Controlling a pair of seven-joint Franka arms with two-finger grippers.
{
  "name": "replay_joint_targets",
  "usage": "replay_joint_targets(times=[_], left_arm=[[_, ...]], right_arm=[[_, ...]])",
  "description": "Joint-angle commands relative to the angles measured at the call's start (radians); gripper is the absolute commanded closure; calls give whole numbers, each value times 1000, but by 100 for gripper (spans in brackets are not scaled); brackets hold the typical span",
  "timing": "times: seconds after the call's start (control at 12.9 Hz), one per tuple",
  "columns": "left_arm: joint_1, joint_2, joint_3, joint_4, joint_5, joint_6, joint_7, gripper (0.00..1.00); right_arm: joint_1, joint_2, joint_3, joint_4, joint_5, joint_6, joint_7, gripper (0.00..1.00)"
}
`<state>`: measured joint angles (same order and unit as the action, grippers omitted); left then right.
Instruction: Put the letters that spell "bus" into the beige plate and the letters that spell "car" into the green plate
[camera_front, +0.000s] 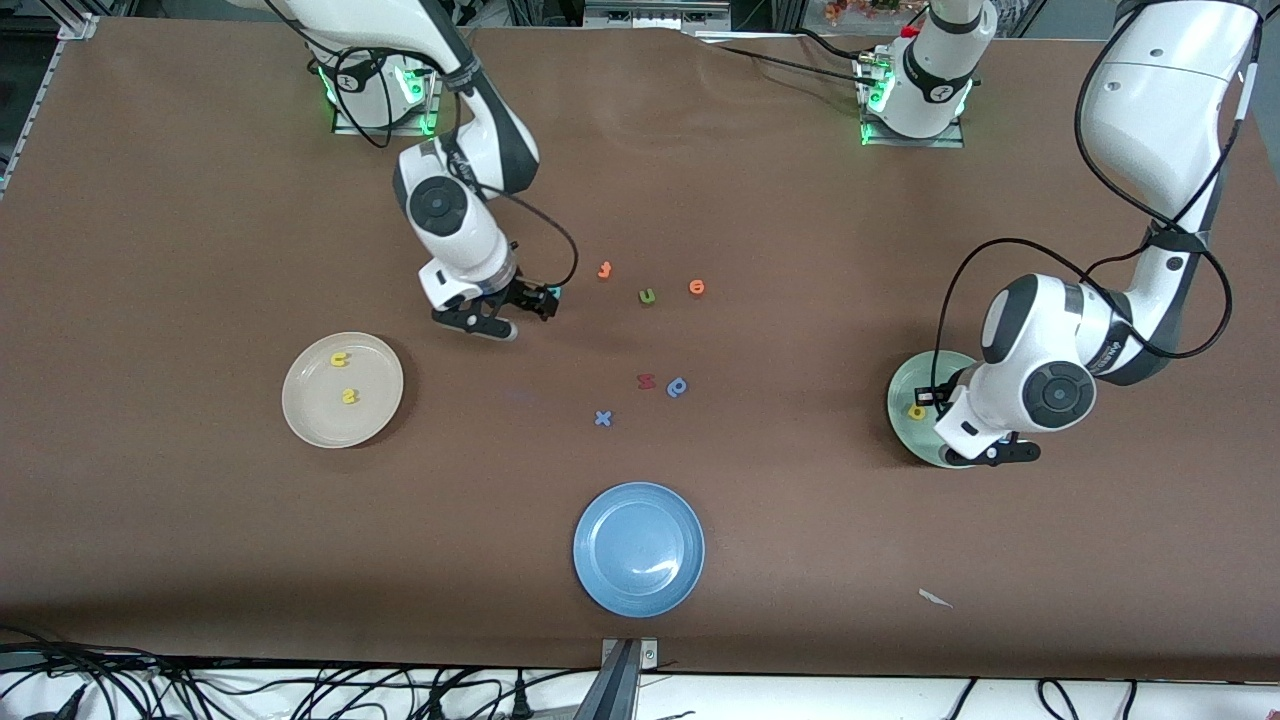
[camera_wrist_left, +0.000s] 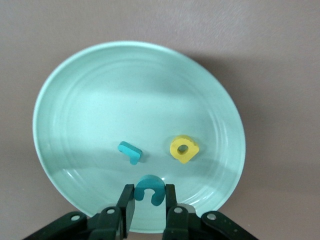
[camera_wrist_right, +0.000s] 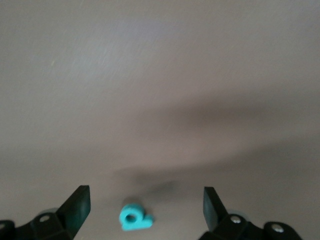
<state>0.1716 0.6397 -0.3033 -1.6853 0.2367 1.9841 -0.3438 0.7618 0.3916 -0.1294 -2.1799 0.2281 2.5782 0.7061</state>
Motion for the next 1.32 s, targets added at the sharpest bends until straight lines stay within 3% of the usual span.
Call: replay_joint_targets(times=[0.0, 0.31, 0.54, 0.7, 1.01, 1.24], left_arm=[[3, -26, -13, -8, -80, -31, 12, 0], [2, -130, -40, 10, -105, -140, 16, 0], [-3, -242, -43, 25, -103, -151, 16, 0], [-7, -281, -43, 86, -103, -230, 67, 0], [5, -308, -42, 277, -105, -390, 288, 0], [-7, -369, -27, 305, -134, -429, 362, 0]], right_arm=[[37, 1, -6, -23, 5, 20, 24, 0], [67, 47, -6, -20, 5, 28, 38, 2], [70, 47, -3, -21, 5, 27, 39, 13], [77, 47, -2, -21, 5, 27, 42, 23], [83, 47, -1, -21, 5, 27, 56, 27], [83, 49, -1, -20, 4, 27, 56, 35]])
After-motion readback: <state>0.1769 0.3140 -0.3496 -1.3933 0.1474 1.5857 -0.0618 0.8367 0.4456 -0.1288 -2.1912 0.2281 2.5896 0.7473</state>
